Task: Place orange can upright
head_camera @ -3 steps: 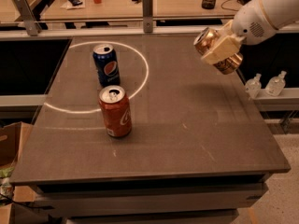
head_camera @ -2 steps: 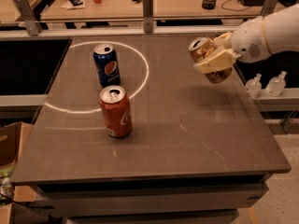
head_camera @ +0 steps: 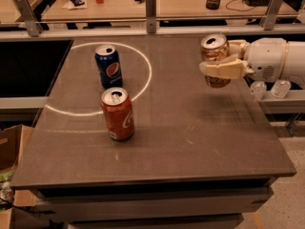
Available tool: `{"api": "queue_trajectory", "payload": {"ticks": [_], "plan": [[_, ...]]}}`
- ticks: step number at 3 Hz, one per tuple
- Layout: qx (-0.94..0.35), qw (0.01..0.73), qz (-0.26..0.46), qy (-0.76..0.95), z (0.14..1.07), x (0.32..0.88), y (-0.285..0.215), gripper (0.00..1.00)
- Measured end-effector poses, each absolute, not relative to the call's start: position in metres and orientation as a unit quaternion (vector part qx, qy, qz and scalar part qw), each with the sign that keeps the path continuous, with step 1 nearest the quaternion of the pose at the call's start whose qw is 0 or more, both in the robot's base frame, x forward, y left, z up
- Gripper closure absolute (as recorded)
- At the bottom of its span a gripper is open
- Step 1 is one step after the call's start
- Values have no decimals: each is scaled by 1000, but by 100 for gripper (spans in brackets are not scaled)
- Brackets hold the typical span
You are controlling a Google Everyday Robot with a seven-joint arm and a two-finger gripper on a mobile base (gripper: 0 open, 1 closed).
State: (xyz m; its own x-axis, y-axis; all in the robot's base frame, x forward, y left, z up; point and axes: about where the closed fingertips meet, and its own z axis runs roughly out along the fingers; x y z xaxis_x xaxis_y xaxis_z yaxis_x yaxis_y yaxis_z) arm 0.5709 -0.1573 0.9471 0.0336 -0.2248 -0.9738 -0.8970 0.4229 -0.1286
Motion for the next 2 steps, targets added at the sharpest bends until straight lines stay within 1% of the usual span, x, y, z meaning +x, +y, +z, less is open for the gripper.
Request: {"api": "queue_trajectory", "payload": {"ticks": [1,2], "plan": [[-420,584,315,620,949,562,-157,100],[-420,584,315,620,949,562,-157,100]]}}
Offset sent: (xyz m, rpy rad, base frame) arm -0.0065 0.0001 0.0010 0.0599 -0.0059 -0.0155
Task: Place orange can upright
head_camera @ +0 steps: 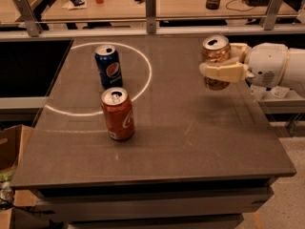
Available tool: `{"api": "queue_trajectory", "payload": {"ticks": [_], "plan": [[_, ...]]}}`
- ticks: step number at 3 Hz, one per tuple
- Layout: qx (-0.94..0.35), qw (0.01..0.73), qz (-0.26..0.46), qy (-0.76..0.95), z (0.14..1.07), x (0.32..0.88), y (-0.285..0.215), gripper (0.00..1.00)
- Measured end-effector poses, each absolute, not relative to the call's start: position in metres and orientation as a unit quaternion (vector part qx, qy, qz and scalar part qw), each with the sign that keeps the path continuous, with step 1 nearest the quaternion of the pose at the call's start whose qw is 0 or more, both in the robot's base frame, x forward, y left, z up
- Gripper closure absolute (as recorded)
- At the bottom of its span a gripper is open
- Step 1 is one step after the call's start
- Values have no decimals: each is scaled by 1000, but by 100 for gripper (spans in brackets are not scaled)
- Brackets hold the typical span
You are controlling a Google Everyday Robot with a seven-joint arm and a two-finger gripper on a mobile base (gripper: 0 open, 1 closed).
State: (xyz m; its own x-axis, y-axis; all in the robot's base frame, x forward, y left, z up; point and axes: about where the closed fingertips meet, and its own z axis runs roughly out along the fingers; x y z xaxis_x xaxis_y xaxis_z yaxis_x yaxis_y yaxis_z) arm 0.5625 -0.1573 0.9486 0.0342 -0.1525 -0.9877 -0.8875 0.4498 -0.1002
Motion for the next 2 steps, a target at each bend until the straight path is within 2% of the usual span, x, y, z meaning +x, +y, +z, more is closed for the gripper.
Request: {"api": "queue_trajectory", "payload": {"ticks": [2], "plan": [[-370,593,330,635,921,549,-163,100]]}}
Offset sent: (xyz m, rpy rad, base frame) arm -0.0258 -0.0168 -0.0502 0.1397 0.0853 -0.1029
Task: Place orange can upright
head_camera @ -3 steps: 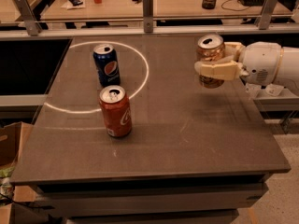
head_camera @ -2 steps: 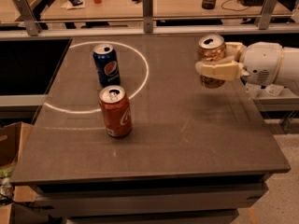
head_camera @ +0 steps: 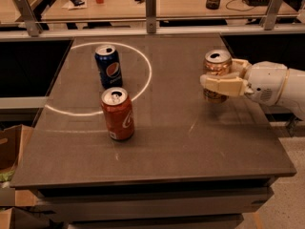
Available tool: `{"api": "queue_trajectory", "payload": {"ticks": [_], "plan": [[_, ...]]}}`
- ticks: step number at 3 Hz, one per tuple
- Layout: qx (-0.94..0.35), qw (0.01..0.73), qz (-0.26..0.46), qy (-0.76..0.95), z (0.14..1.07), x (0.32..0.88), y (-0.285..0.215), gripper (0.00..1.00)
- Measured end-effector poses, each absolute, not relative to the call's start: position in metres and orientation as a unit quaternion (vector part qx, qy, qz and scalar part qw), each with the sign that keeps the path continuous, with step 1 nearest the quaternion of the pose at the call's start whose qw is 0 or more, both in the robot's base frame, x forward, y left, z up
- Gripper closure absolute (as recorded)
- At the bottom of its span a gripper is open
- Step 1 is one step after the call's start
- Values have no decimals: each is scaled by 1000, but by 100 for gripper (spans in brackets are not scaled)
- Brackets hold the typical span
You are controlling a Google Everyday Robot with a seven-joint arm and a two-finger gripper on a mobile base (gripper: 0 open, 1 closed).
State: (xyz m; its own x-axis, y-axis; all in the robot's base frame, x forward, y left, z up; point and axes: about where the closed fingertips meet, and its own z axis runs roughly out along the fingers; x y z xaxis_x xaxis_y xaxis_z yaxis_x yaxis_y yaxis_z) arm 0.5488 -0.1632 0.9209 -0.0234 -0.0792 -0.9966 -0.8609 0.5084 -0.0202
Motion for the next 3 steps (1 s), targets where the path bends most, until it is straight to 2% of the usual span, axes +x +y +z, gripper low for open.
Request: {"api": "queue_trajectory", "payload": {"ticks": [3], "plan": [[-306,591,368,650,889,522,-163,100]]}}
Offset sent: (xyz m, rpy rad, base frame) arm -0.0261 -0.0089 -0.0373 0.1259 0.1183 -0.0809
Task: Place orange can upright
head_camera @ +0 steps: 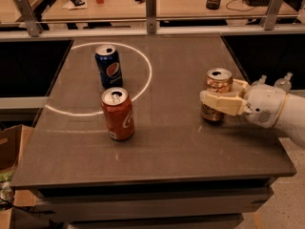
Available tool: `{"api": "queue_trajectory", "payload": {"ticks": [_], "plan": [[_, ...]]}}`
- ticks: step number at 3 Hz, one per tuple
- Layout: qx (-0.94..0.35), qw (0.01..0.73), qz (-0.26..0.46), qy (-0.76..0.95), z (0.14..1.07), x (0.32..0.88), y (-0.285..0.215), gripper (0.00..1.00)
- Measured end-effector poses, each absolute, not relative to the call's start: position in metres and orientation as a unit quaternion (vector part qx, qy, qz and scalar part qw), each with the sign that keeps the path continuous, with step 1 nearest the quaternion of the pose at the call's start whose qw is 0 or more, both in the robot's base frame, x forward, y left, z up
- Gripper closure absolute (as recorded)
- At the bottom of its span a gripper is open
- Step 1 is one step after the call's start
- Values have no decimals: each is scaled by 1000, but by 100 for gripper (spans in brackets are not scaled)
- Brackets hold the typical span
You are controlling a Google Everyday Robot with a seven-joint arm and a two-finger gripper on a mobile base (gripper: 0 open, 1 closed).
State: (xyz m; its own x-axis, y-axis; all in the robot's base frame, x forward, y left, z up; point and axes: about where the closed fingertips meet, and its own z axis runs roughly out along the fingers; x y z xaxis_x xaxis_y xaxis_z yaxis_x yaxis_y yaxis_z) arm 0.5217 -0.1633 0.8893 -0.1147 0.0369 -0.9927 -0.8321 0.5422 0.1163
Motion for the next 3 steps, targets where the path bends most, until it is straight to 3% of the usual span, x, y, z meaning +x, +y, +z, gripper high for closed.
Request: {"api": "queue_trajectory", "payload": {"ticks": [1,2,3], "plan": [[-304,589,381,644,884,513,-160,100],[-306,589,382,644,885,513,-158,83],[-308,588,383,643,885,513,-155,59]]}}
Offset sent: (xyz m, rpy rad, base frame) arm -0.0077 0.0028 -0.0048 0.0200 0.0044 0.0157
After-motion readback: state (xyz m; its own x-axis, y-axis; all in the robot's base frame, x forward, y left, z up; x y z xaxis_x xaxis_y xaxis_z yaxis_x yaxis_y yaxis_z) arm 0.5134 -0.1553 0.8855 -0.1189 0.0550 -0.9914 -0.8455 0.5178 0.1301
